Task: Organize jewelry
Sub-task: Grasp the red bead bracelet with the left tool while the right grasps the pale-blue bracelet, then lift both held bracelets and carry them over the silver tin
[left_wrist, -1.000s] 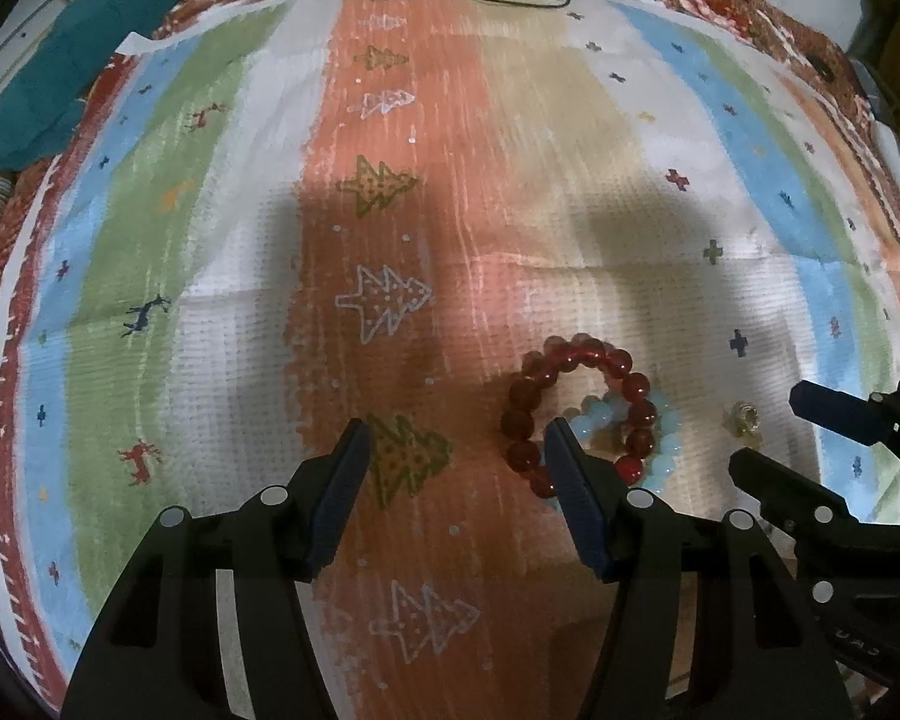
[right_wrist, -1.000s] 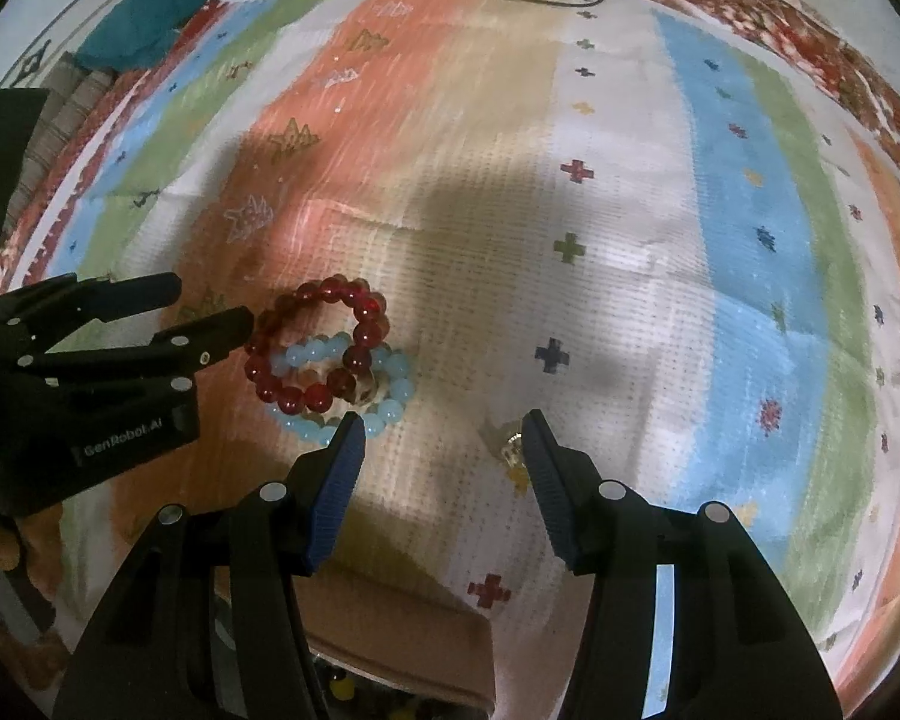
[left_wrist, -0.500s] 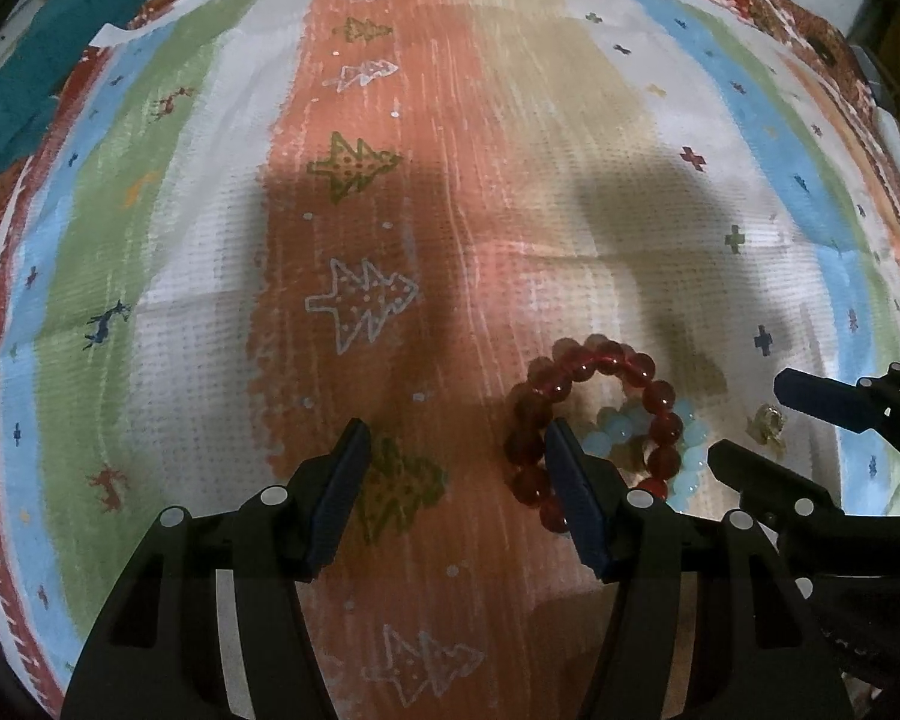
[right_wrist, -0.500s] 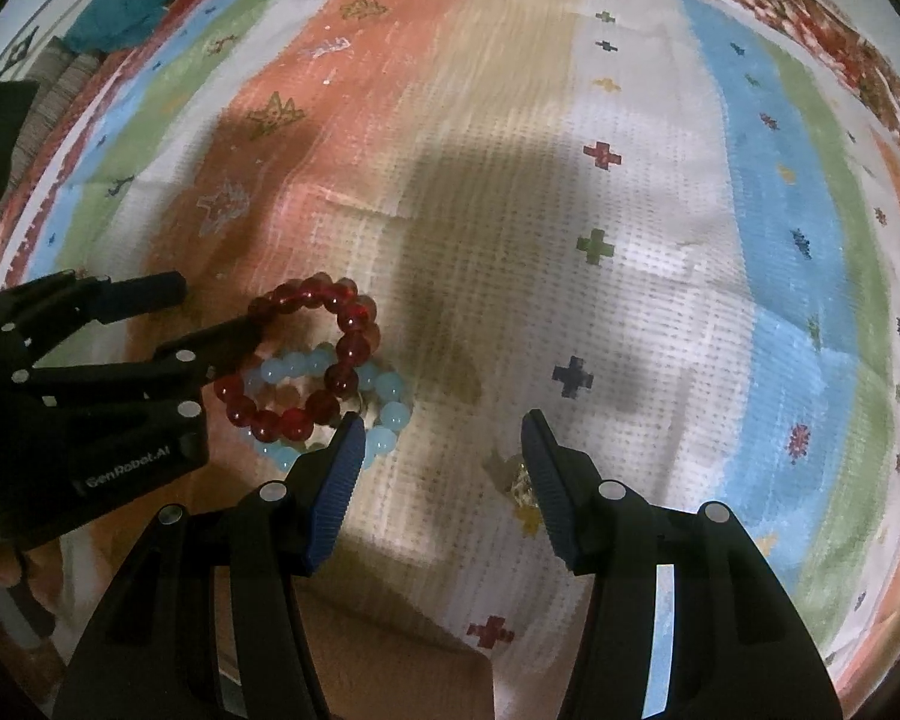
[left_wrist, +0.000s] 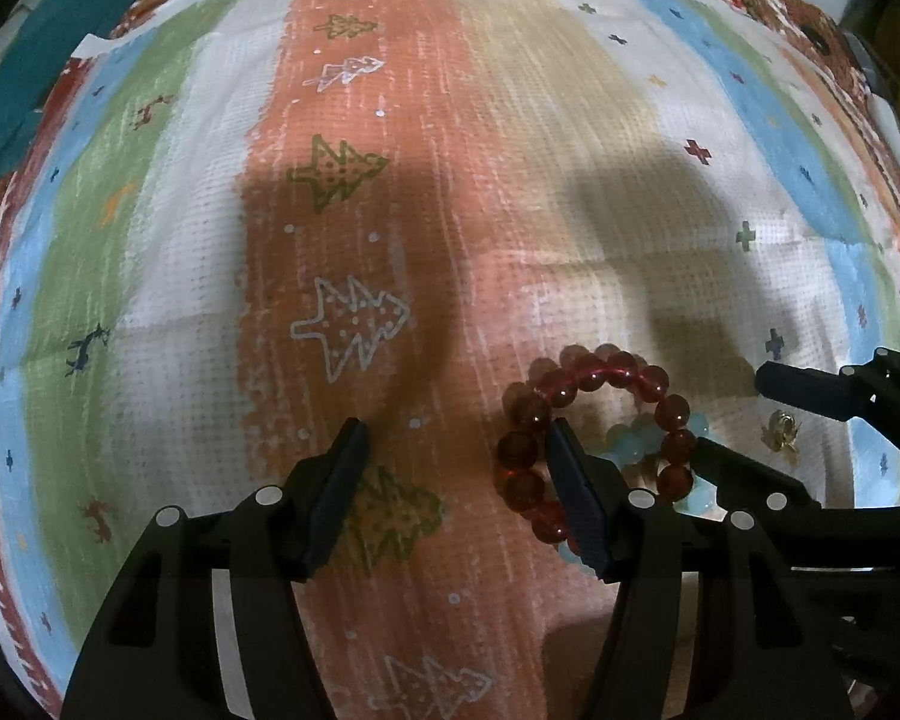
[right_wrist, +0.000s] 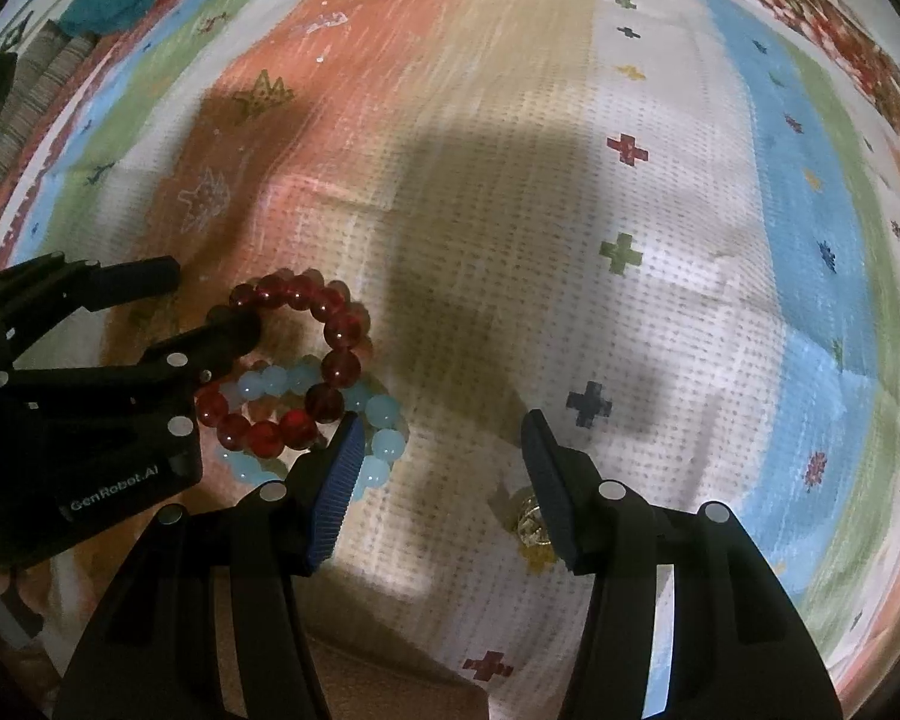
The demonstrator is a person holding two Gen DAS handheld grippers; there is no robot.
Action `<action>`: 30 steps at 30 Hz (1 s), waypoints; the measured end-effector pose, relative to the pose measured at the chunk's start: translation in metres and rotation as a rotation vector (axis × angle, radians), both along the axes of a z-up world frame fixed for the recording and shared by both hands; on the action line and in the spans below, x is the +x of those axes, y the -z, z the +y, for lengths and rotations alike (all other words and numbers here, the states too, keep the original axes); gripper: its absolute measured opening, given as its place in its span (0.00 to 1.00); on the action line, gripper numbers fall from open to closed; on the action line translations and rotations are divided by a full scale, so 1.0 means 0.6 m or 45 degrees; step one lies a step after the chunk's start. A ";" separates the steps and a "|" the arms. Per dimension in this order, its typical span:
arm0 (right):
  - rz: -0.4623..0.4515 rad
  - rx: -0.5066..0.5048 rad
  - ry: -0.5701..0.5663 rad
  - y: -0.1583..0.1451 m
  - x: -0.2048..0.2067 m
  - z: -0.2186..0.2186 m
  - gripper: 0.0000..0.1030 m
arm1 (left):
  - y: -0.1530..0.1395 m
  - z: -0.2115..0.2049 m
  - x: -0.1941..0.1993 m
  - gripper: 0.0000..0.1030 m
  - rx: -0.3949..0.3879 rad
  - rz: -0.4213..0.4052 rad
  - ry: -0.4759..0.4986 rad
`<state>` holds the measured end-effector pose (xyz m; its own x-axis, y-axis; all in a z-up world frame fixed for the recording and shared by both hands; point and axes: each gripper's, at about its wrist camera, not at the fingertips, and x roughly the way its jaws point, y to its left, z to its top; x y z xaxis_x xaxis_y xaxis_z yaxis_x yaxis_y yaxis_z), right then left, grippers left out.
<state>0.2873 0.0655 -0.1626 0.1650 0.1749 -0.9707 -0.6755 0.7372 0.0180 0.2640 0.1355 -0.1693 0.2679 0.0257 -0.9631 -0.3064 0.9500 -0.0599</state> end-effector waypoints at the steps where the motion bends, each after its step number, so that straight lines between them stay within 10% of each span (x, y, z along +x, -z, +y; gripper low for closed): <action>1: 0.001 0.003 -0.004 0.001 0.001 0.000 0.53 | 0.001 0.003 0.001 0.59 -0.008 -0.002 -0.004; 8: -0.045 -0.034 -0.050 0.009 -0.010 0.010 0.43 | 0.009 0.003 0.008 0.51 0.018 0.008 -0.015; 15: -0.066 -0.041 -0.057 0.017 -0.022 0.010 0.13 | 0.007 0.024 0.001 0.15 0.031 0.014 -0.080; 30: -0.097 0.136 -0.053 -0.069 -0.045 -0.032 0.12 | -0.050 -0.001 -0.024 0.12 0.042 -0.071 -0.084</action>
